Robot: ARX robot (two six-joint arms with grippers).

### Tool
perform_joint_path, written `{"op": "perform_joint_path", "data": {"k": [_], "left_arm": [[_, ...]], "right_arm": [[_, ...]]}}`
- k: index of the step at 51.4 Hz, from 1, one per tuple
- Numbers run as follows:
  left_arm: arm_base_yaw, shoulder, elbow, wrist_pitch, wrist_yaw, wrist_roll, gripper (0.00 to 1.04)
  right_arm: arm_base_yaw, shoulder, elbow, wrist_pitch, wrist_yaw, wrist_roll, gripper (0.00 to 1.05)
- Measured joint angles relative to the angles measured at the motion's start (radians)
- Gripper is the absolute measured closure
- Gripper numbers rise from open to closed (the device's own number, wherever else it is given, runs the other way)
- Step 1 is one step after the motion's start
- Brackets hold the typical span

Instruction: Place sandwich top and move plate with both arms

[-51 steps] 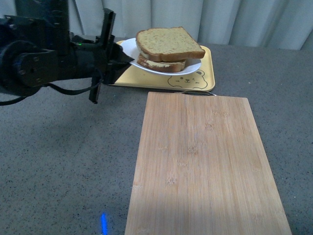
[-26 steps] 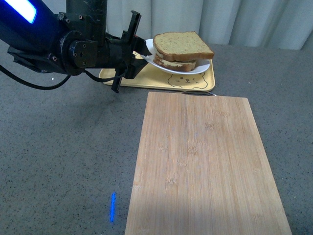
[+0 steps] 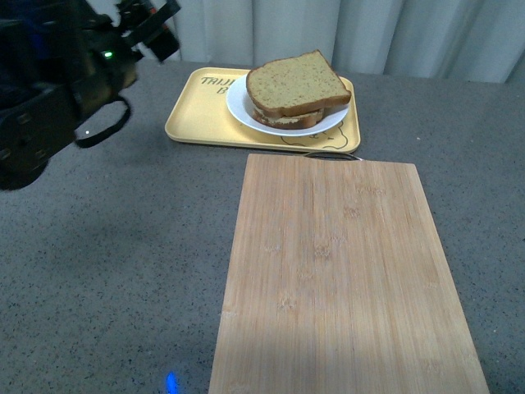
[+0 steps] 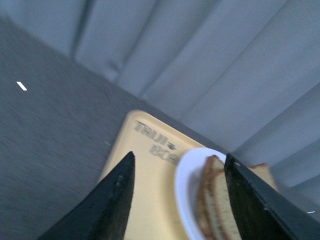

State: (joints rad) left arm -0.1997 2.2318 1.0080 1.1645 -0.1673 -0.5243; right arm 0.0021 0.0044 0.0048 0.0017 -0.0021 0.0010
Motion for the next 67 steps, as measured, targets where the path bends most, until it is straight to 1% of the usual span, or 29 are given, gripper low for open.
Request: {"op": "perform_joint_path", "data": {"k": [3, 4, 6, 7, 9, 10, 15, 17, 29, 42, 45, 51, 57, 67], "left_arm": [[0.019, -0.069, -0.113, 0.089, -0.006, 0.220, 0.62], [0.022, -0.082, -0.130, 0.099, -0.005, 0.234, 0.64], [0.033, -0.136, -0.196, 0.126, 0.003, 0.331, 0.71], [0.036, -0.149, -0.211, 0.130, 0.005, 0.348, 0.73], [0.045, -0.201, -0.270, 0.148, 0.014, 0.399, 0.80], [0.047, -0.214, -0.284, 0.151, 0.016, 0.409, 0.82], [0.066, -0.304, -0.404, 0.170, 0.037, 0.468, 0.98], [0.072, -0.328, -0.441, 0.172, 0.040, 0.474, 1.01], [0.108, -0.552, -0.674, 0.172, 0.083, 0.506, 1.01], [0.136, -0.744, -0.810, 0.110, 0.104, 0.510, 1.01], [0.161, -0.789, -0.835, 0.089, 0.151, 0.511, 1.01], [0.195, -0.888, -0.879, 0.034, 0.163, 0.514, 1.01], [0.198, -1.030, -0.894, -0.102, 0.164, 0.515, 1.01], [0.198, -1.196, -0.937, -0.212, 0.165, 0.516, 1.01]], "right_arm": [[0.000, 0.000, 0.000, 0.000, 0.000, 0.000, 0.09], [0.000, 0.000, 0.000, 0.000, 0.000, 0.000, 0.09], [0.000, 0.000, 0.000, 0.000, 0.000, 0.000, 0.09], [0.000, 0.000, 0.000, 0.000, 0.000, 0.000, 0.09], [0.000, 0.000, 0.000, 0.000, 0.000, 0.000, 0.09], [0.000, 0.000, 0.000, 0.000, 0.000, 0.000, 0.09], [0.000, 0.000, 0.000, 0.000, 0.000, 0.000, 0.09], [0.000, 0.000, 0.000, 0.000, 0.000, 0.000, 0.09], [0.000, 0.000, 0.000, 0.000, 0.000, 0.000, 0.09], [0.000, 0.000, 0.000, 0.000, 0.000, 0.000, 0.09], [0.000, 0.000, 0.000, 0.000, 0.000, 0.000, 0.09], [0.000, 0.000, 0.000, 0.000, 0.000, 0.000, 0.09], [0.000, 0.000, 0.000, 0.000, 0.000, 0.000, 0.09], [0.000, 0.000, 0.000, 0.000, 0.000, 0.000, 0.09]]}}
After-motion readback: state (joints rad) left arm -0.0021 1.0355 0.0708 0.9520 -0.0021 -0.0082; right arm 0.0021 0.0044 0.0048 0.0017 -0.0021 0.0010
